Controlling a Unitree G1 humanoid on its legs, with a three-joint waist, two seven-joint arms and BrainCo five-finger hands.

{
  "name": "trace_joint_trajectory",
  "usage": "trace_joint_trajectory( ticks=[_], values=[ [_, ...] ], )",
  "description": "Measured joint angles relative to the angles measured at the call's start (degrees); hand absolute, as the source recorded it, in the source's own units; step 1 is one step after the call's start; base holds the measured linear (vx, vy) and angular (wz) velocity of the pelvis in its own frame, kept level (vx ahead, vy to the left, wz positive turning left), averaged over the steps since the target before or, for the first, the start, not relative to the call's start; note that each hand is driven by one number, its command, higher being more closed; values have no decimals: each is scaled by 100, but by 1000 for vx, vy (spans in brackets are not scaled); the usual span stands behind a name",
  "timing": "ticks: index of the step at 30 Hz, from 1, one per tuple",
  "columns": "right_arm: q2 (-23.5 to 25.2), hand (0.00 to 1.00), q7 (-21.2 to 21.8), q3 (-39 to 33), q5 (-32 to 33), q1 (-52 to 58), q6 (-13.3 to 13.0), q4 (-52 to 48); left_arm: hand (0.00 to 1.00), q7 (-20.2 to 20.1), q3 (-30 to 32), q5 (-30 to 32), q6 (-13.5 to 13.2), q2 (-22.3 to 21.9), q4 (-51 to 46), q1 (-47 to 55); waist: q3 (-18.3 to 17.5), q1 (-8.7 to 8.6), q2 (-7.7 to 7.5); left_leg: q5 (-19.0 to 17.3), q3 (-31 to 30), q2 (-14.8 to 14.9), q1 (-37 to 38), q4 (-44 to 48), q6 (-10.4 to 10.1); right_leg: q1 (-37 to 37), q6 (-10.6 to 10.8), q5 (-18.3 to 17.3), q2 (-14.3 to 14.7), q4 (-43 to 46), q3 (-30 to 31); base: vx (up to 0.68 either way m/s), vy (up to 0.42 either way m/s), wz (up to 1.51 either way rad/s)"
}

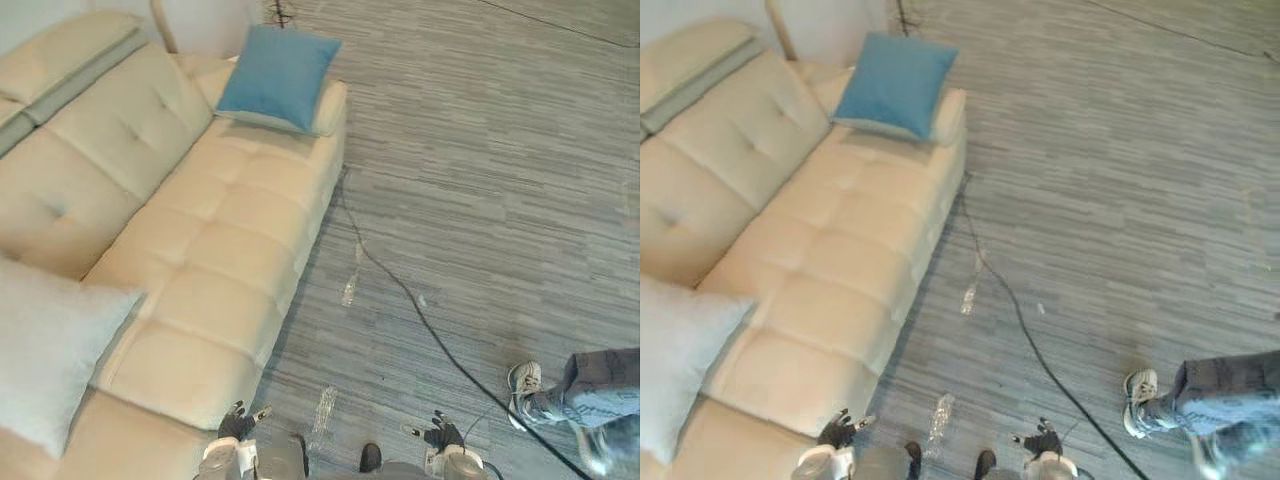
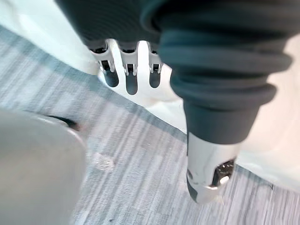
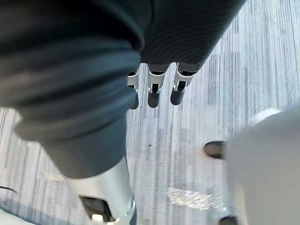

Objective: Pick up cushions and gather them together orderly.

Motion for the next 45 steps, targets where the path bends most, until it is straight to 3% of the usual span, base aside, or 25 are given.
trace_joint_trajectory(
  ticks=[2, 4, 5, 7, 9, 10, 13, 14, 16, 19, 22, 24, 26, 27, 29, 31, 32, 33, 35, 39, 40, 42, 43, 44, 45],
  values=[
    [-38, 0, 2, 106, 0, 0, -4, -10, 0, 11, -59, 9, 16, 51, -20, 53, -43, -113, -51, -22, -122, -39, 186, 130, 39, -214, 38, 146, -214, 967, -323, 328, 13, -23],
    [-53, 0, 5, 99, 3, -43, -10, -26, 0, 28, -148, 39, 56, 57, -17, 12, 11, -116, 12, -85, -300, 29, 523, -80, 147, -505, -171, 216, -356, 1717, -688, 466, -91, -18],
    [-66, 0, 10, 101, 2, -108, -16, -38, 0, 44, -288, 49, 101, 141, -9, -24, 28, -164, 39, -102, -388, 182, 808, -336, 167, -649, -525, -232, -393, 1524, -1153, 471, -144, -7],
    [-79, 0, 9, 100, 3, -174, -17, -40, 0, 60, -279, 47, 98, 128, -16, -134, 46, -190, 72, -112, -378, 422, 915, -432, 136, -990, -659, -296, -304, 885, -1547, 386, -150, 0],
    [-45, 0, -14, 130, -8, -145, -16, -32, 0, 52, -326, 49, 93, 168, -19, -115, -6, -199, -49, -155, -332, 425, 1016, -427, -38, -1096, -687, 646, -123, -644, -1519, 410, -148, -10],
    [-88, 0, -33, 147, -9, -74, -7, 9, 0, 35, -315, 59, 104, 111, 69, -87, -21, -198, -58, -275, -419, 488, 1202, -298, -221, -1092, -1032, 1166, -100, -764, -1424, 389, -147, -24],
    [-250, 0, -27, 100, -7, -71, -5, -8, 0, 30, -218, 114, 91, -207, 67, -61, -61, -277, 272, 166, -715, 792, 650, 1090, -460, -662, -1113, 860, 293, -1095, -1509, 473, -201, -5],
    [-243, 0, -29, 100, -2, -45, -5, -1, 0, 6, -222, 127, 87, -240, 59, -66, -45, -290, 288, 442, -817, 832, 280, 1860, -479, -411, -1135, 845, 339, -1334, -1566, 424, -183, 25],
    [-190, 0, -42, 98, 9, 15, -2, 72, 0, -3, -225, 155, 58, -182, 41, -116, 45, -286, 250, 189, -591, 1034, -428, 3341, -400, 390, -1171, 811, 473, -1887, -1736, 428, -155, 38],
    [-117, 0, -77, 67, 51, -28, -21, 20, 0, -2, -250, 156, -18, -94, -69, -110, 142, -203, 109, -72, -91, 985, -1194, 3320, -232, 1186, -1112, 773, 488, -2453, -1780, 353, -109, 17],
    [-97, 0, -110, -75, 61, -147, -44, -25, 0, 0, -323, 157, -32, -95, -193, -132, 161, -131, 79, 42, -28, 620, -1660, 1535, -184, 1361, -900, 636, 353, -2564, -1832, 240, 54, 13],
    [-101, 0, -130, -80, 62, -191, -45, -20, 0, 11, -347, 153, -31, -97, -193, -169, 165, -114, 72, 682, -41, 325, -1733, -22, -159, 1474, -745, 427, 248, -2578, -1904, 258, 168, 22],
    [-6, 0, -134, -53, 62, -215, -42, -15, 0, 29, -329, 150, -33, -47, -183, -151, 72, 24, -15, 1645, 4, 177, -1618, -509, -47, 1512, -506, 290, 164, -2615, -1682, 352, 196, -13],
    [63, 0, -126, -41, 61, -298, -39, -12, 0, 15, -303, 127, -44, -6, -205, -215, 118, 55, -150, 1494, 20, 106, -1724, -227, 131, 1513, -389, 239, 83, -2616, -1607, 492, 203, -20],
    [137, 0, -119, 18, 52, -325, -40, -3, 0, 2, -152, 74, -47, 20, -234, -271, 149, 151, -313, 940, 180, 95, -1773, 362, 114, 1552, -101, 97, -65, -2269, -1442, 511, 172, -34],
    [152, 0, -104, 114, 47, -314, -41, -2, 0, 16, -156, 80, -25, 22, -156, -268, 136, 165, -332, 620, 293, 101, -1497, 571, 219, 1132, 191, -179, -376, -735, -1072, 388, 142, -25],
    [167, 0, -58, 155, 46, -285, -39, -1, 0, 16, -222, 80, 5, 87, -135, -256, 135, 108, -361, 449, 293, 81, -1186, 551, 265, 713, 403, -75, -645, 632, -1093, 343, 93, 9],
    [167, 0, -45, 157, 43, -286, -38, -1, 0, 16, -237, 80, 7, 125, -132, -245, 137, 96, -374, 400, 289, 80, -1071, 534, 291, 604, 447, -50, -733, 1067, -1133, 520, 99, 21],
    [166, 0, -14, 153, 37, -190, -33, 23, 0, 34, -271, 81, 25, 290, -164, -100, 134, 19, -413, 262, 108, 93, -394, 145, 308, 323, 10, -148, -1131, 2114, -1990, 490, -21, 34],
    [139, 0, -15, 100, 32, -250, -33, 22, 0, 88, -271, 85, 96, 282, -169, -62, 154, -75, -327, 299, -143, 463, 199, -424, 248, -100, -362, -321, -851, 831, -2738, 410, -110, 27],
    [135, 0, -17, 99, 32, -293, -33, 14, 0, 112, -272, 98, 99, 227, -164, -85, 183, -101, -277, 298, -179, 625, 303, -495, 231, -349, -437, -167, -636, 114, -2647, 468, -228, 28],
    [140, 0, -18, 100, 33, -255, -28, 11, 0, 122, -297, 138, 100, 162, -162, -104, 180, -120, -289, 314, -182, 747, 481, -512, -57, -522, -475, 660, -328, -1287, -2246, 404, -226, 31],
    [140, 0, -20, 97, 33, -185, -29, 9, 0, 129, -334, 163, 100, 162, -161, -88, 158, -134, -374, 247, -200, 716, 589, -511, -206, -512, -534, 1276, -249, -1958, -1921, 353, -273, 51],
    [139, 0, -20, 95, 33, -33, -29, 5, 0, 114, -329, 186, 83, 237, -163, -55, 132, -150, -606, 76, -337, 553, 783, -545, -479, -515, -797, 2277, -380, -2276, -1477, 521, -419, 46],
    [4, 0, -27, 21, 19, -146, 4, 27, 0, 133, -268, 257, 82, 68, -56, -172, 182, -160, -169, 82, -507, 916, 867, -567, -590, -553, -782, 2003, -146, -1783, -1525, 391, -318, 49]
  ],
)
